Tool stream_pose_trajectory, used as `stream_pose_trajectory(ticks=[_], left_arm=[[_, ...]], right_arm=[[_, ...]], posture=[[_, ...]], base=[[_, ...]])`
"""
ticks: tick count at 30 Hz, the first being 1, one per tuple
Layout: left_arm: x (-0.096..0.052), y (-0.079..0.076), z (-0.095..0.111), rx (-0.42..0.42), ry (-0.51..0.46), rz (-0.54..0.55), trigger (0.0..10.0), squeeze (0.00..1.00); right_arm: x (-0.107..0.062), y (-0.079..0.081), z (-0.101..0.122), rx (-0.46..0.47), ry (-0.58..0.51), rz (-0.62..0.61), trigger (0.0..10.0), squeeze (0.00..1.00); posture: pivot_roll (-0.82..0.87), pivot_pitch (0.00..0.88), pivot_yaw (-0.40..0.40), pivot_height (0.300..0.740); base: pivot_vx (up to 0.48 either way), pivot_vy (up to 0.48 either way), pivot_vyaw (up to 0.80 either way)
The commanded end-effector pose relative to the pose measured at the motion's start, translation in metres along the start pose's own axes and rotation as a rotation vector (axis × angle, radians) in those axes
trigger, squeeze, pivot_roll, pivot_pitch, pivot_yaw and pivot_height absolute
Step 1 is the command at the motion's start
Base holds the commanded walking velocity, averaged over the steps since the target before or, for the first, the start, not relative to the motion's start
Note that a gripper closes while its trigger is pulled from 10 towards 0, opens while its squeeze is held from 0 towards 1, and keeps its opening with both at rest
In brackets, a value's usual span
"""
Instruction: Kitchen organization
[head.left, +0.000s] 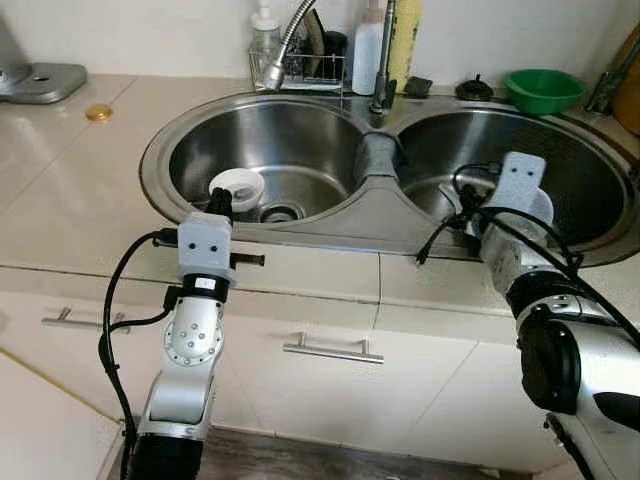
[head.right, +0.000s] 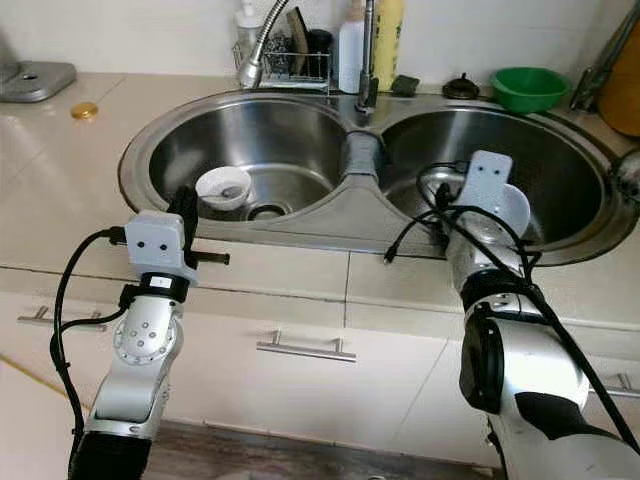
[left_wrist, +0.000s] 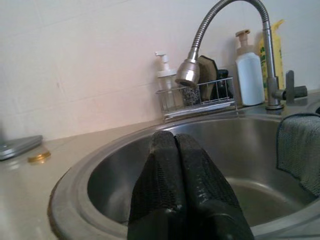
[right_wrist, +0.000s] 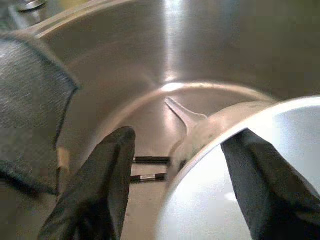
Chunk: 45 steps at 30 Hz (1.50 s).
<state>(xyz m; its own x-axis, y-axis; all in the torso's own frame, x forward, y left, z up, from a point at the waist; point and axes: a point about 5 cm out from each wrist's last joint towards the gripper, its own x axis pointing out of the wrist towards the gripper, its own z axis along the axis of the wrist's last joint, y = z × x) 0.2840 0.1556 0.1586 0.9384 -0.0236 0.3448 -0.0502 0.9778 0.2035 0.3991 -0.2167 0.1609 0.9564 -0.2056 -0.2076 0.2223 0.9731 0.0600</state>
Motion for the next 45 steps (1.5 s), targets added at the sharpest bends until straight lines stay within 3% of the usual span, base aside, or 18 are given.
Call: stream_pose_trajectory(ticks=[1,2,3,4,5,8,12,19,26,29,32,33,34,35,36,38,41,45], left_arm=[[-0.001,-0.001,-0.001,0.007,0.007,-0.008,10.0,0.00],[-0.001,-0.001,-0.001,0.007,0.008,-0.009,10.0,0.00],[-0.001,-0.002,-0.001,0.006,0.010,-0.009,10.0,0.00],[-0.001,-0.002,-0.001,0.006,0.010,-0.009,10.0,0.00],[-0.001,-0.002,-0.001,0.006,0.011,-0.009,10.0,0.00],[-0.001,-0.002,-0.002,0.007,0.015,-0.010,10.0,0.00],[-0.001,-0.002,-0.002,0.006,0.016,-0.010,10.0,0.00],[-0.001,-0.002,-0.003,0.008,0.021,-0.011,10.0,0.00],[-0.001,-0.002,-0.004,0.008,0.024,-0.014,10.0,0.00],[-0.001,-0.003,-0.004,0.007,0.025,-0.014,10.0,0.00],[-0.001,-0.002,-0.004,0.005,0.025,-0.012,10.0,0.00],[-0.001,-0.002,-0.004,0.004,0.026,-0.009,10.0,0.00],[-0.002,-0.002,-0.004,0.002,0.028,-0.004,10.0,0.00],[-0.002,-0.002,-0.004,0.002,0.028,-0.004,10.0,0.00],[-0.002,-0.002,-0.004,0.000,0.030,-0.001,10.0,0.00],[-0.002,-0.002,-0.004,-0.001,0.035,0.002,10.0,0.00],[-0.002,-0.001,-0.004,-0.008,0.038,0.006,10.0,0.00],[-0.001,0.000,-0.002,-0.022,0.031,0.005,10.0,0.00]], right_arm=[[0.001,0.003,0.010,-0.024,-0.034,0.014,10.0,1.00],[0.001,0.002,0.010,-0.057,-0.033,0.019,10.0,1.00],[0.001,0.003,0.010,-0.164,-0.038,0.030,10.0,1.00],[0.001,0.003,0.010,-0.164,-0.038,0.030,10.0,1.00],[0.000,0.003,0.010,-0.222,-0.042,0.036,10.0,1.00],[-0.001,0.016,0.000,-0.508,-0.016,0.153,10.0,1.00],[-0.002,0.017,-0.004,-0.590,-0.021,0.163,10.0,1.00],[-0.003,0.017,-0.011,-0.675,0.015,0.213,10.0,1.00],[-0.003,0.011,-0.012,-0.690,0.037,0.233,10.0,1.00],[-0.003,0.009,-0.012,-0.675,0.038,0.229,10.0,1.00],[-0.003,0.007,-0.004,-0.584,-0.019,0.184,10.0,1.00],[-0.003,0.009,0.003,-0.511,-0.067,0.167,10.0,0.58],[-0.005,0.014,0.017,-0.349,-0.185,0.151,10.0,0.00],[-0.005,0.014,0.017,-0.349,-0.185,0.151,10.0,0.00],[-0.007,0.015,0.024,-0.255,-0.248,0.139,10.0,0.00],[-0.010,0.015,0.027,-0.210,-0.303,0.126,10.0,0.00],[-0.024,0.023,0.029,-0.225,-0.452,0.131,10.0,0.00],[-0.039,0.030,0.025,-0.206,-0.536,0.155,10.0,0.00]], posture=[[0.05,0.007,0.013,0.740],[0.04,0.008,0.013,0.740],[0.04,0.009,0.013,0.740],[0.04,0.009,0.013,0.740],[0.04,0.009,0.013,0.740],[0.04,0.011,0.011,0.740],[0.04,0.014,0.010,0.740],[0.04,0.014,0.011,0.740],[0.03,0.016,0.012,0.740],[0.03,0.016,0.012,0.740],[0.03,0.018,0.010,0.740],[0.03,0.018,0.010,0.740],[0.03,0.018,0.008,0.740],[0.03,0.018,0.008,0.740],[0.04,0.020,0.007,0.740],[0.04,0.020,0.007,0.740],[0.04,0.022,0.004,0.740],[0.03,0.024,0.004,0.740]], base=[[0.000,0.000,0.00],[0.000,0.000,0.00],[0.000,0.000,0.00],[0.000,0.000,0.00],[0.000,0.000,0.00],[0.000,0.000,0.00],[0.000,0.000,0.00],[0.000,0.000,0.00],[0.000,0.000,0.00],[0.000,0.000,0.00],[0.000,0.000,0.00],[0.000,0.000,0.00],[0.000,0.000,0.00],[0.000,0.000,0.00],[0.000,0.000,0.00],[0.000,0.000,0.00],[0.000,0.000,0.00],[0.000,0.000,0.00]])
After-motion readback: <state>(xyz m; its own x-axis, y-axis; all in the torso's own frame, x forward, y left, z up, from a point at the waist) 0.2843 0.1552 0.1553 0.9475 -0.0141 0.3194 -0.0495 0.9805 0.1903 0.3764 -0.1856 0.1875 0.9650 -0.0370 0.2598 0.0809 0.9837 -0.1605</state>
